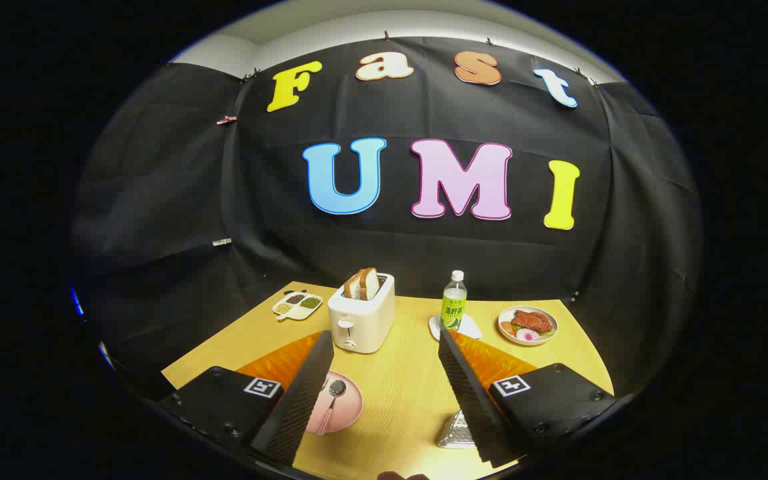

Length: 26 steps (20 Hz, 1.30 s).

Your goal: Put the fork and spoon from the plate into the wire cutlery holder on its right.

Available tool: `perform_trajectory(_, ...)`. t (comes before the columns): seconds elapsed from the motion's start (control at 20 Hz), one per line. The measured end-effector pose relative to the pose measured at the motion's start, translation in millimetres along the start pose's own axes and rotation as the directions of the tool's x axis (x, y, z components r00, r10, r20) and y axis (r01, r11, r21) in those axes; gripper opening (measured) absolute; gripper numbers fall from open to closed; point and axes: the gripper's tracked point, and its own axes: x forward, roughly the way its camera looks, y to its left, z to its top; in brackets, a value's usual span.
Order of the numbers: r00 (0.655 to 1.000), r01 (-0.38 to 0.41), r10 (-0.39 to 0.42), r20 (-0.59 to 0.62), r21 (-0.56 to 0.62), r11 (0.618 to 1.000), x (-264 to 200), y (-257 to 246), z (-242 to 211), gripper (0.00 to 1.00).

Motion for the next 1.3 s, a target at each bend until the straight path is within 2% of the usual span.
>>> perform_trajectory(0.9,0.999,-0.048,0.048,-0.006,-0.036,0.998,3,20,-4,0.99)
perform_trajectory(1.3,0.988,-0.093,0.087,-0.128,-0.046,0.995,27,39,-37,0.99)
